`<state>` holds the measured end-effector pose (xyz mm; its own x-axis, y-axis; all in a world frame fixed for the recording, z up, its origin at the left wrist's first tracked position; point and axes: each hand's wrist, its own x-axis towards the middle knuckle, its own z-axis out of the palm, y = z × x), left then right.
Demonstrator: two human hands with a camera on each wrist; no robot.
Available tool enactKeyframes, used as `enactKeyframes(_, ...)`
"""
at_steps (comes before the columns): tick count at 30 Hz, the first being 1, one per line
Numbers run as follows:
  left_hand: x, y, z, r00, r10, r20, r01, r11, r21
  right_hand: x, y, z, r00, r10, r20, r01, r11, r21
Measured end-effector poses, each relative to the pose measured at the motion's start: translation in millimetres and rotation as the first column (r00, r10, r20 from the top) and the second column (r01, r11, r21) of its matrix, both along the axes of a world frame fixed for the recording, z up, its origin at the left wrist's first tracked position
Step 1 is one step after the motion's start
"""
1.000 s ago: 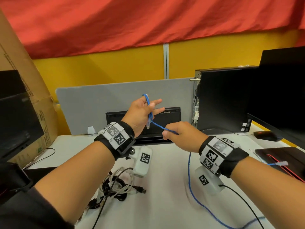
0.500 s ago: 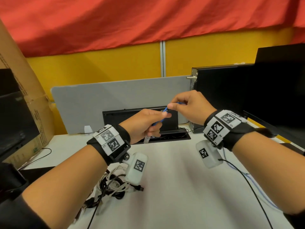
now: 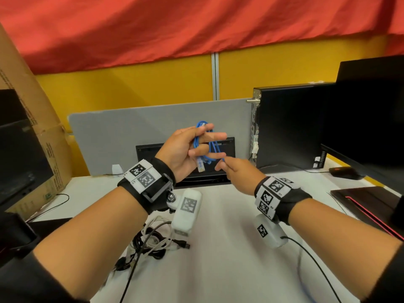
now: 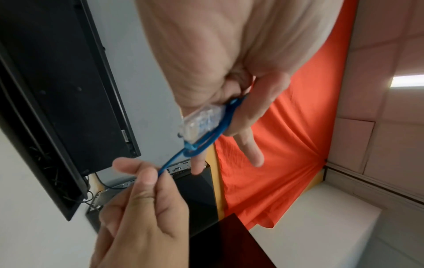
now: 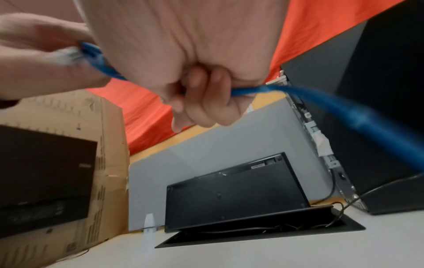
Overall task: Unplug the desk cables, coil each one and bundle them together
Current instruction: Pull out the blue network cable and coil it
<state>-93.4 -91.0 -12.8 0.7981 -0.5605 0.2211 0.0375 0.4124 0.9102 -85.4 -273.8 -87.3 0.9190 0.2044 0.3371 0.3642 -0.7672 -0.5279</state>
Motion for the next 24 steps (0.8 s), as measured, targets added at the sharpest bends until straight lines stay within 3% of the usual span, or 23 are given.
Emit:
enactKeyframes(5, 7, -2, -10, 0.991, 0.113, 0.066, -0.114, 0.993, 0.019, -10, 17, -8, 0.999, 0.017, -0.038, -0.020, 0.996, -0.089)
enactKeyframes(10, 14, -1, -19, 0.970, 0.214, 0.112, -0.221, 0.974, 0.051, -21, 26, -4, 0.997, -0.006, 0.074, 0.026, 0.960, -0.279)
enactKeyframes(15, 17, 0, -18, 0.944, 0.299, 0.143, -0.314, 0.944, 0.100, -29, 31, 0, 0.998, 0.003, 0.059, 0.016, 0.946, -0.324)
enactKeyframes(21, 16, 7, -20, 0.924, 0.235, 0.302, -0.315, 0.916, 0.250, -35, 24, 17, 0.989, 0.044, 0.141, -0.001, 0.957, -0.291)
enactKeyframes(24, 18, 5, -24, 0.895, 0.217, 0.390, -0.377, 0.836, 0.398, -37, 21, 28, 0.960, 0.087, 0.266, 0.006, 0.944, -0.329)
